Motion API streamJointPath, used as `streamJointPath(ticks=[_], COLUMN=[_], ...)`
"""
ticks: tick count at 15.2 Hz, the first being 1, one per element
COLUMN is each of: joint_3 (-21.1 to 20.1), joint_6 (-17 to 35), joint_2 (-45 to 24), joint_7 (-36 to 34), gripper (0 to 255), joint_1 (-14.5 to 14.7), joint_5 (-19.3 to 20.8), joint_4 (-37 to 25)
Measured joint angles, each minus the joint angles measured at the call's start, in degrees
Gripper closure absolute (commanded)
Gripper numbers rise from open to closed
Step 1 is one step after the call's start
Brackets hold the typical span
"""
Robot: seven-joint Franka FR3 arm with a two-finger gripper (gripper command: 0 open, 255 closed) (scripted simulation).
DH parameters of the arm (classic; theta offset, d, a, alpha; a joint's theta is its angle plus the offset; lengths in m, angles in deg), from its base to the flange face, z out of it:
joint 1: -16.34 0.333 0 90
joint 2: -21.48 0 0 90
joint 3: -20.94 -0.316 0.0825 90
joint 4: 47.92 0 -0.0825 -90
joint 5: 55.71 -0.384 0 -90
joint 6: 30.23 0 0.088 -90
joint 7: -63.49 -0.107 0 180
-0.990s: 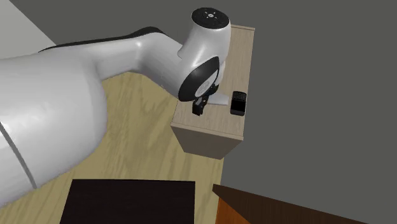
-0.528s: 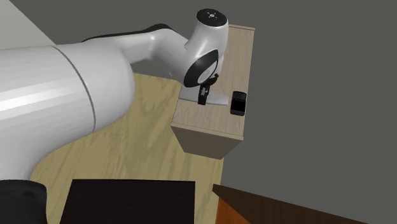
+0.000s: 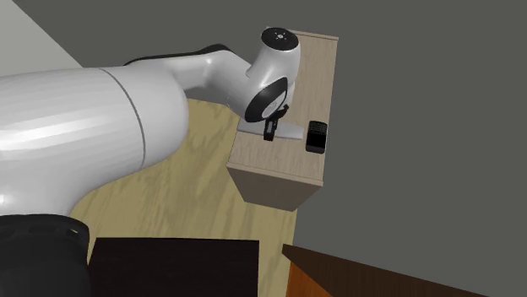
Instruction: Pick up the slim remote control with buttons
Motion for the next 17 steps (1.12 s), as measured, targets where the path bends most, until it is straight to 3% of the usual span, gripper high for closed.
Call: streamJointPath(ticks=[9, 17], joint_3=[0.0, 1.3], joint_6=[0.2, -3.4], joint_2=[-0.1, 3.1], joint_7=[0.1, -1.0], gripper=[255, 255], joint_1=[0.0, 0.8], joint_5=[-0.1, 1.8], joint_4=[0.0, -0.6])
